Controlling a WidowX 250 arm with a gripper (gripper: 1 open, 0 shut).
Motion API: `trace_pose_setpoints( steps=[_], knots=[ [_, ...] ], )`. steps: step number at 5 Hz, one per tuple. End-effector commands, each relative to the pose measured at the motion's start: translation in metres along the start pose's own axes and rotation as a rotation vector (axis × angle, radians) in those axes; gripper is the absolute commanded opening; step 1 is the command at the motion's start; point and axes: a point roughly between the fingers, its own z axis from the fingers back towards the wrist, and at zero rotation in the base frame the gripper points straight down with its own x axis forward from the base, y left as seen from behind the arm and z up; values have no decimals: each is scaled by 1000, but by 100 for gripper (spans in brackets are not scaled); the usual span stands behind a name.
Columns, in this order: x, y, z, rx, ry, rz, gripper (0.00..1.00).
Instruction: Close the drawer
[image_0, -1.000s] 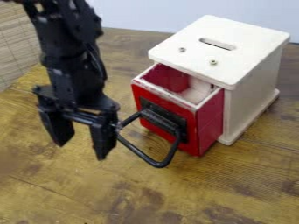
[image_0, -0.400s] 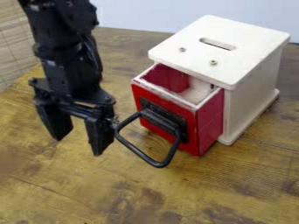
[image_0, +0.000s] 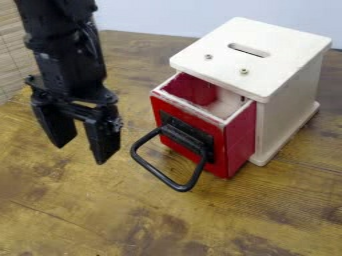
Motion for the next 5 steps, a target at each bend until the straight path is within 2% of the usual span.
trace_pose_setpoints(
  steps=[1,3,5],
  knots=[
    [-10,9,13,14,-50,126,100],
    [-11,3,33,11,-33,232,100],
    [9,-7,-25,53,-47,152,100]
  ],
)
